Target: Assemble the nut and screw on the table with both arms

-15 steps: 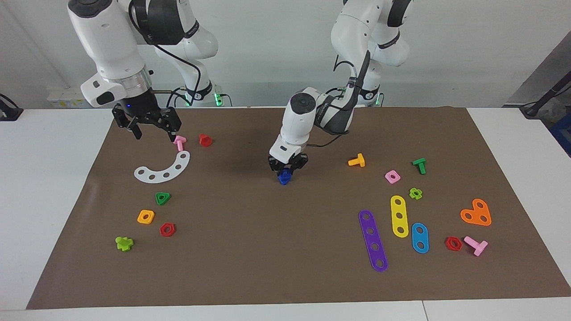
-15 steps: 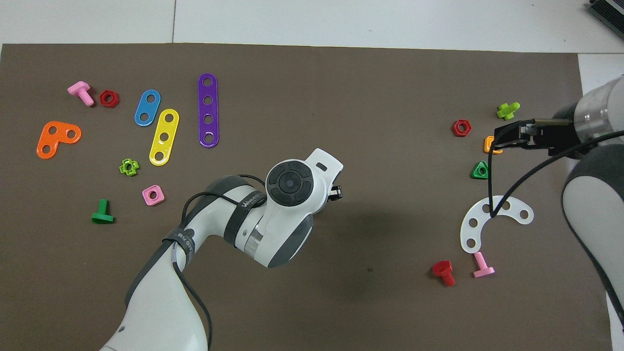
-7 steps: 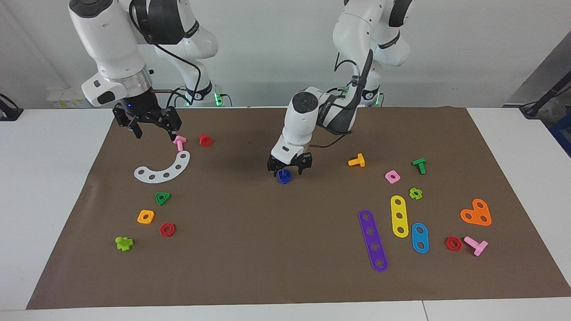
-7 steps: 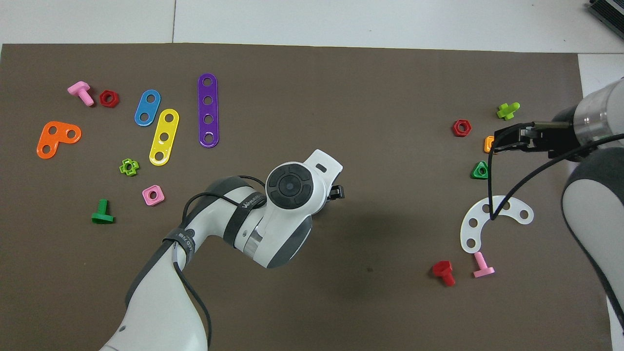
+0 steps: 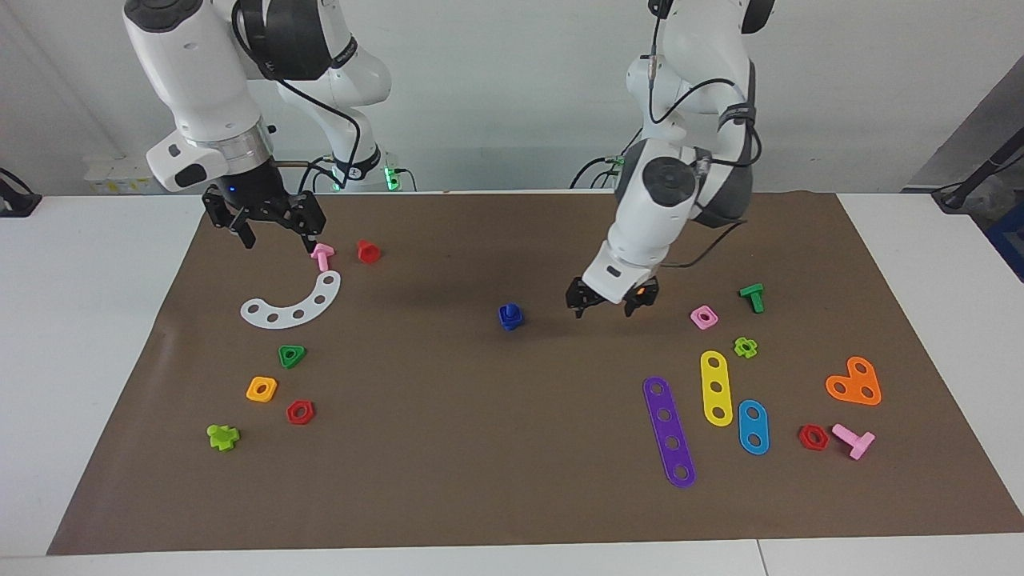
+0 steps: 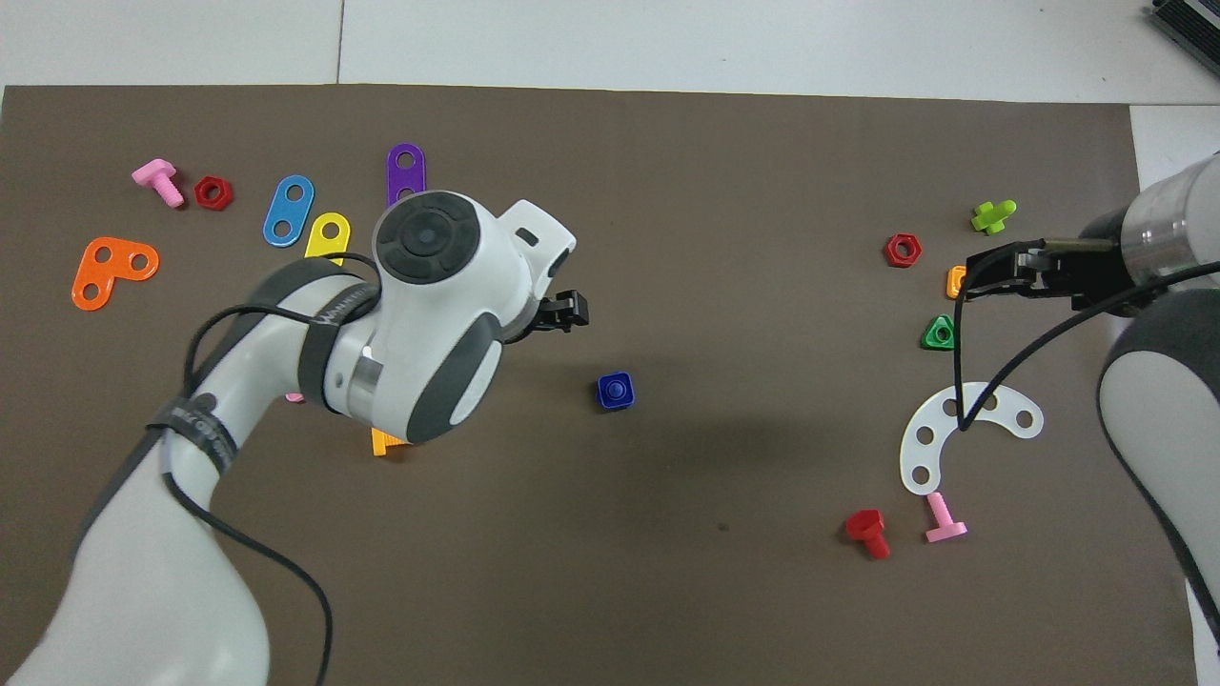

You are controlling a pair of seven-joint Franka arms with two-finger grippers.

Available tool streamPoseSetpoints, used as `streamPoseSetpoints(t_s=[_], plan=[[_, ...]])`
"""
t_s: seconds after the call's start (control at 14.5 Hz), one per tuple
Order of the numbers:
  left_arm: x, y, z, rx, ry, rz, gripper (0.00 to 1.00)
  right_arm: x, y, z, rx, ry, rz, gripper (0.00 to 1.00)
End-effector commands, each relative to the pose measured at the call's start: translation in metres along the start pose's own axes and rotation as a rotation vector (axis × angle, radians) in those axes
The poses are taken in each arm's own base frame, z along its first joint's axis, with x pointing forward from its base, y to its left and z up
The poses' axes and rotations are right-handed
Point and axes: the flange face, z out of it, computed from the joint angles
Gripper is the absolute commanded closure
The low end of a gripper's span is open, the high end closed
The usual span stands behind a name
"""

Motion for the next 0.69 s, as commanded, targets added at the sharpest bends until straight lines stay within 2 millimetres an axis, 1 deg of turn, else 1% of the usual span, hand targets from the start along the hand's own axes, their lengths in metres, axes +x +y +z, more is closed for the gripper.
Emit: streamPoseSetpoints(t_s=[0.0,0.07,0.14,0.21,0.28,0.34,0.41,0.62], plan=[[0.002,-0.097,-0.007,0.014,-0.074,0.084,0.0,-0.007,0.003,-0.001,0.011,-0.002,-0.017,0.0],[0.002,-0.131,-0.009,0.008,-0.09,0.088,0.0,-0.007,0.003,-0.002,0.012,-0.001,-0.017,0.0],[-0.001,-0.16,-0.014,0.002,-0.087,0.081,0.0,-0.007,0.003,-0.002,0.012,-0.001,-0.016,0.0],[-0.006,-0.184,-0.025,-0.001,-0.074,0.055,0.0,-0.007,0.003,-0.001,0.011,-0.003,-0.016,0.0],[-0.014,-0.2,-0.038,0.012,-0.07,0.036,0.0,-0.007,0.003,-0.001,0.011,-0.003,-0.016,0.0],[-0.02,-0.209,-0.051,0.047,-0.074,0.032,0.0,-0.007,0.003,-0.001,0.011,-0.003,-0.016,0.0],[-0.026,-0.211,-0.063,0.088,-0.081,0.038,0.0,-0.007,0.003,-0.002,0.012,-0.001,-0.016,0.0],[-0.05,-0.21,-0.119,0.12,-0.009,0.038,0.0,-0.007,0.003,-0.002,0.012,-0.001,-0.016,0.0]])
